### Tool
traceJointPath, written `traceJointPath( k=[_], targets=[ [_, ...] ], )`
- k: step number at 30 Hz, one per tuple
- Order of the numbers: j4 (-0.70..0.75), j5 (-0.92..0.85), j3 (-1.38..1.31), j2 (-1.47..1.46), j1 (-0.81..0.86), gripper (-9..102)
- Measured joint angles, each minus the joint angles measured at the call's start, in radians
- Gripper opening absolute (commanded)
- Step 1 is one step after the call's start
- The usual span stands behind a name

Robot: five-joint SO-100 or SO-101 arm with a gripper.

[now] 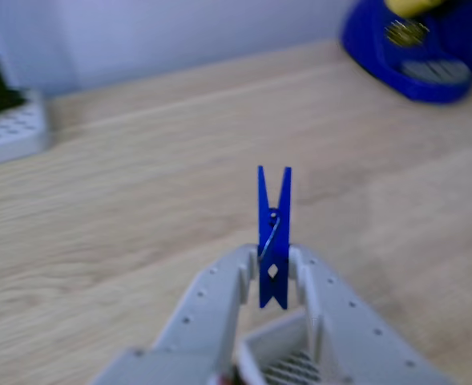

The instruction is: Grasp a peg and put it in the crate.

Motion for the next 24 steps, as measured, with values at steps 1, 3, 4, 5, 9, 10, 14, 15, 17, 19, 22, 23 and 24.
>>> traceJointPath(
  k=[1,3,4,5,9,10,14,15,17,19,22,23,24],
  targets=[
    [-0.003,0.006,0.000,-0.015,0.014,-1],
    [-0.003,0.012,0.000,-0.038,0.032,-1],
    [-0.003,0.014,0.000,-0.044,0.037,-1],
    [-0.003,0.014,0.000,-0.049,0.037,-1],
    [-0.003,0.014,0.000,-0.054,0.043,-1],
    [-0.003,0.014,0.000,-0.054,0.044,-1],
    [-0.003,0.014,0.000,-0.054,0.041,0],
    [-0.003,0.014,0.000,-0.054,0.041,1],
    [-0.003,0.014,0.000,-0.054,0.041,4],
    [-0.003,0.014,0.000,-0.054,0.041,10],
    [-0.003,0.014,0.000,-0.054,0.041,18],
    [0.000,0.014,0.000,-0.054,0.041,20],
    [0.008,0.014,0.000,-0.054,0.041,21]
  ],
)
